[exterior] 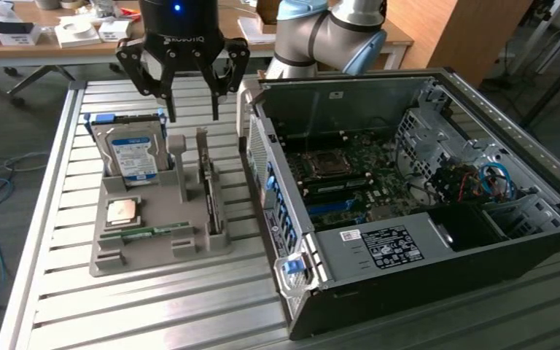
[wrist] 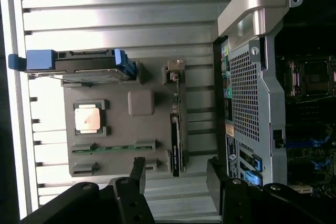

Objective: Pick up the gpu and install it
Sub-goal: 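Pick up the gpu and move the gpu toward the slot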

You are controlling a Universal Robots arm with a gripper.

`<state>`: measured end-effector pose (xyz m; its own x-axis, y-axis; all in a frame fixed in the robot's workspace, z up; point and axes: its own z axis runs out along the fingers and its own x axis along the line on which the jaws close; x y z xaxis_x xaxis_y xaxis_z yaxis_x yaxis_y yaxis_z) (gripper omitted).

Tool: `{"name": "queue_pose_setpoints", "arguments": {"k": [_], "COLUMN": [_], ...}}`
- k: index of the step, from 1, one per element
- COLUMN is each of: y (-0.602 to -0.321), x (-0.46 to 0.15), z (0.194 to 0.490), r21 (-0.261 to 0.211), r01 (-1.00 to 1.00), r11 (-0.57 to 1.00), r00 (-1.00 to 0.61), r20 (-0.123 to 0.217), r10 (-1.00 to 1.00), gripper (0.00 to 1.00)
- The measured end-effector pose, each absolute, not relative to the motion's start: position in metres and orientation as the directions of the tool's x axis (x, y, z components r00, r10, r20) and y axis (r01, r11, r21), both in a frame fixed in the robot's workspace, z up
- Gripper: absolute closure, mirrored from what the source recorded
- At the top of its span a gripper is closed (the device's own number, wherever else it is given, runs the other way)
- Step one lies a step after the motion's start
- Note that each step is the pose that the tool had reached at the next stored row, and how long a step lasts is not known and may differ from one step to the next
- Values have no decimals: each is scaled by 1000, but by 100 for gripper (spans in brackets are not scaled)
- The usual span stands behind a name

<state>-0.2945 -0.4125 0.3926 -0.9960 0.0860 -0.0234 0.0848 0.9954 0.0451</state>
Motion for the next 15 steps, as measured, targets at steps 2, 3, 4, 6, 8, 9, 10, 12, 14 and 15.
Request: {"name": "queue_pose_setpoints", "arguments": {"k": [2, 3, 4, 6, 8, 9, 10, 12, 14, 15], "y": [-413, -412, -413, -413, -413, -413, -413, -413, -413, -413], "x": [-294, -295, -294, -294, -294, -294, -294, -294, -294, -294], "z": [391, 390, 389, 387, 384, 383, 382, 379, 376, 374], "r21": [45, 45, 45, 45, 45, 45, 45, 45, 45, 45], "r01": [85, 85, 85, 85, 85, 85, 85, 85, 85, 85], "r11": [995, 995, 995, 995, 995, 995, 995, 995, 995, 995], "r00": [-996, -996, -996, -996, -996, -996, -996, -996, -996, -996], "r20": [-23, -23, -23, -23, -23, -23, -23, -23, -23, -23], "r10": [86, 86, 86, 86, 86, 86, 86, 86, 86, 86], "gripper": [41, 41, 41, 41, 41, 41, 41, 41, 41, 41]}}
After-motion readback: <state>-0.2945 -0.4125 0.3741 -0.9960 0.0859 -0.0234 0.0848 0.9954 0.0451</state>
